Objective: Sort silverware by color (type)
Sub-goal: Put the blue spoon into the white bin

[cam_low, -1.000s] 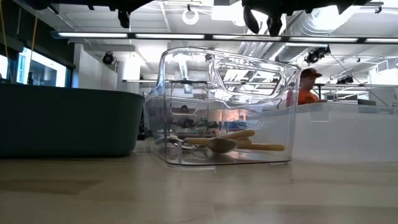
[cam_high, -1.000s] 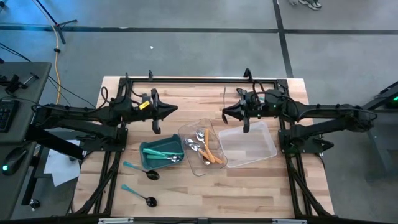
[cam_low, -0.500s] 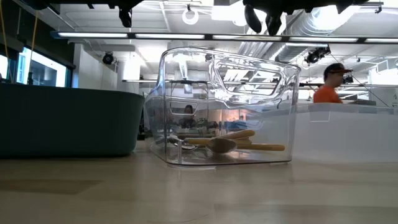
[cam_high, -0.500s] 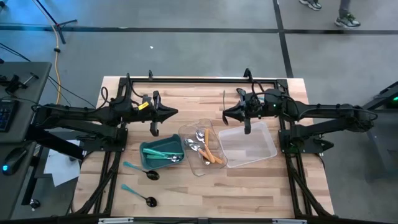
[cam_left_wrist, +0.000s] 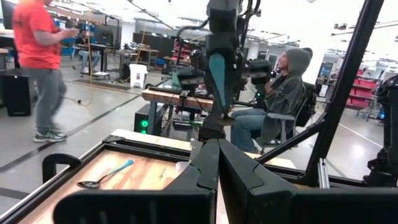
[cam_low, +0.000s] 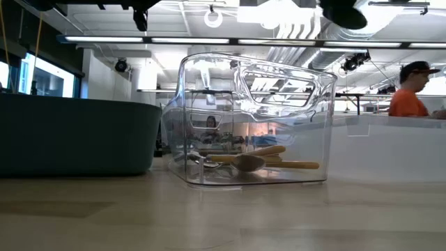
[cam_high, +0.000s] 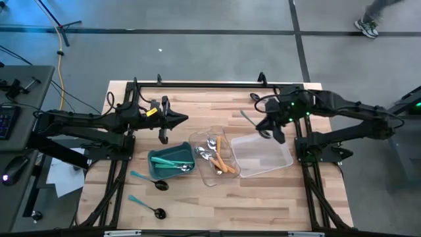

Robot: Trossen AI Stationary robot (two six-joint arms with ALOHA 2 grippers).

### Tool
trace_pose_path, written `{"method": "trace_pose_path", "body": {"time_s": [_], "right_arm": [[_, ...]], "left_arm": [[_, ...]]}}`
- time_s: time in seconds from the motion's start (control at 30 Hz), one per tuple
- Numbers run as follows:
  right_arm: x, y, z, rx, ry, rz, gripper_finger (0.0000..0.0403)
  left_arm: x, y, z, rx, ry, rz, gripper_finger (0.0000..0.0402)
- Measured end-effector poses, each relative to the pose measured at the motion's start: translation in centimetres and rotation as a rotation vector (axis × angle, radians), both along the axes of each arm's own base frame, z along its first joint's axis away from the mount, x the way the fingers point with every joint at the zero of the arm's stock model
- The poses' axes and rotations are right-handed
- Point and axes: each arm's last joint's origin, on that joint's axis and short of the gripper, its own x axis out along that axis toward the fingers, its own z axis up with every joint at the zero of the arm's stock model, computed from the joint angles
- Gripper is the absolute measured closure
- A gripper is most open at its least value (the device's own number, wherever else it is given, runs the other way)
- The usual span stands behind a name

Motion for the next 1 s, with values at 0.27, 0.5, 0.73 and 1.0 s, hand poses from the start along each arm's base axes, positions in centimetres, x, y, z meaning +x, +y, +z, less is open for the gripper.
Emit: {"method": "trace_pose_path", "body": {"time_s": [0.27,0.5,0.73,1.0], "right_arm": [[-1.3,2.5,-3.7,0.1,0.36,-0.017,0.0403],[-1.9,4.5,-10.6,-0.03,0.607,-0.106,0.0403],[-0.3,4.3,-15.2,-0.04,0.789,-0.132,0.0403],[2.5,4.6,-18.4,-0.02,0.871,-0.1,0.0403]], "left_arm": [[-0.1,0.1,0.4,-0.001,-0.04,0.033,0.0401],[-0.1,0.2,0.4,-0.007,-0.049,0.085,0.0401],[-0.2,0.5,0.4,-0.021,-0.046,0.193,0.0401],[-0.2,0.6,0.4,-0.026,-0.046,0.228,0.0401]]}}
